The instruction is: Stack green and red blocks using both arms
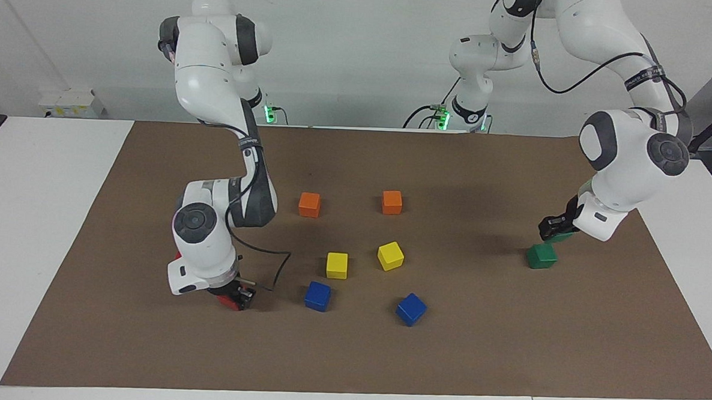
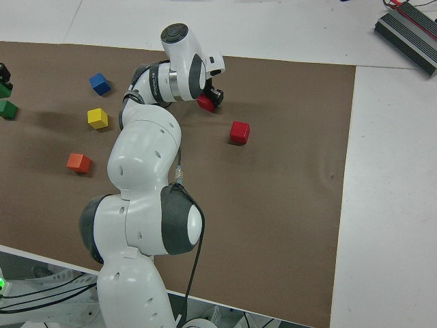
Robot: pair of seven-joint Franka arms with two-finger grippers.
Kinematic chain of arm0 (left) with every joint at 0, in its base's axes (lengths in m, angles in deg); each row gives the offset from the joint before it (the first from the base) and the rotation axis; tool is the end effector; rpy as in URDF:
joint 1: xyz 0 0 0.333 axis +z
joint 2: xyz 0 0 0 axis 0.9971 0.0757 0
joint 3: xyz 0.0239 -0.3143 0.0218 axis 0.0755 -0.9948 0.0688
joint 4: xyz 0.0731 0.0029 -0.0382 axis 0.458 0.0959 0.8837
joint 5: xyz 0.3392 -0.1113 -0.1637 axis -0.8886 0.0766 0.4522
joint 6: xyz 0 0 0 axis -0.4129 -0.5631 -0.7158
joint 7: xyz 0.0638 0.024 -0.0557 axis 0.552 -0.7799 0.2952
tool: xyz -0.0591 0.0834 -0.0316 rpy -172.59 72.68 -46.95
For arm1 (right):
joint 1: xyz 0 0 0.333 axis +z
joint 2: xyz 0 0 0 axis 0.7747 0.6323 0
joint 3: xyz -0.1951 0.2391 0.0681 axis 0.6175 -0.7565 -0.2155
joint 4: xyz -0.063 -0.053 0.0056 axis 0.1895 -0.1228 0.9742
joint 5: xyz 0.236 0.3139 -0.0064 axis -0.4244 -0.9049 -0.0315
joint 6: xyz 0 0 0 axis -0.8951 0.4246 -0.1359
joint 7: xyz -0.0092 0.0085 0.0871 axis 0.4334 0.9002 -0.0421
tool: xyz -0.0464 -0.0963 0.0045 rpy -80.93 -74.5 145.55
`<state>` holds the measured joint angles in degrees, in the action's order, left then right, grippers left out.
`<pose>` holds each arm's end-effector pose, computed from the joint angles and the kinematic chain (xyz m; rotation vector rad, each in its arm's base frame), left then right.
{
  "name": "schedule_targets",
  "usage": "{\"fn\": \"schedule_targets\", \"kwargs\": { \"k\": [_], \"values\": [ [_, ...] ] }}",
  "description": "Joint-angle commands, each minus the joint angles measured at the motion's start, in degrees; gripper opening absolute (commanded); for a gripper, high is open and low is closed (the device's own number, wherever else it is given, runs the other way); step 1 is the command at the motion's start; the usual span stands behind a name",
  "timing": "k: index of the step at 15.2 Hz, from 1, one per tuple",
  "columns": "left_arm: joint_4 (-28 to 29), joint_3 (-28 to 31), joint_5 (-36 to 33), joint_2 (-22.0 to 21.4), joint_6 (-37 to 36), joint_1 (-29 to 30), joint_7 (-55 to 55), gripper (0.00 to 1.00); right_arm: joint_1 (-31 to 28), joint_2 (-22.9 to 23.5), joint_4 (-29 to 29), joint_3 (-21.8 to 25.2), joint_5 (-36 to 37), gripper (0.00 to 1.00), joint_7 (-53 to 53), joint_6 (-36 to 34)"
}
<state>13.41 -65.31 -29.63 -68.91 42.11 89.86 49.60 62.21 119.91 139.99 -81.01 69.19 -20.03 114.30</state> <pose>0.6310 0.0174 0.4129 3.1332 0.1214 -0.1811 0.7352 0.0977 0.3007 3.0447 -0.5319 0.0503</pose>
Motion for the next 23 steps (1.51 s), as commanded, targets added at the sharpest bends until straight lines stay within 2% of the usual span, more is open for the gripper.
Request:
{"fn": "schedule_targets", "kwargs": {
  "k": [1, 3, 4, 6, 9, 12, 23],
  "values": [
    [6.9, -0.47, 0.59, -1.93, 6.85, 1.07, -4.34, 0.0, -0.88, -6.12, 1.75, -0.37, 0.95, 0.0, 8.07, -6.91],
    [7.97, -0.38, 0.59, -1.32, 9.5, 0.99, -4.78, 0.0, -1.67, -11.65, 5.68, -0.37, 1.03, 0.0, 14.66, -9.04],
    [7.8, -0.47, 0.5, -0.8, 9.86, 0.99, -6.44, 0.0, -2.2, -15.33, 10.23, -0.37, 1.03, 0.0, 17.56, -8.79],
    [7.89, -0.38, 0.5, -0.09, 11.17, 1.08, -8.47, 0.0, -4.04, -21.05, 18.94, -0.37, 1.03, 0.0, 24.5, -3.72],
    [7.71, -0.29, 0.5, 0.52, 12.84, 1.08, -8.57, 0.0, -6.33, -25.11, 27.48, -0.37, 1.03, 0.0, 31.38, 3.58],
    [7.8, -0.29, 0.5, 0.88, 13.64, 1.16, -8.39, 0.0, -6.95, -25.83, 31.55, -0.46, 0.95, 0.0, 32.45, 10.53],
    [8.68, -0.29, 0.59, 1.23, 14.96, 2.04, -7.25, 0.0, -9.5, -22.05, 31.02, -0.54, -1.07, 0.0, 24.19, 11.87]
  ]
}}
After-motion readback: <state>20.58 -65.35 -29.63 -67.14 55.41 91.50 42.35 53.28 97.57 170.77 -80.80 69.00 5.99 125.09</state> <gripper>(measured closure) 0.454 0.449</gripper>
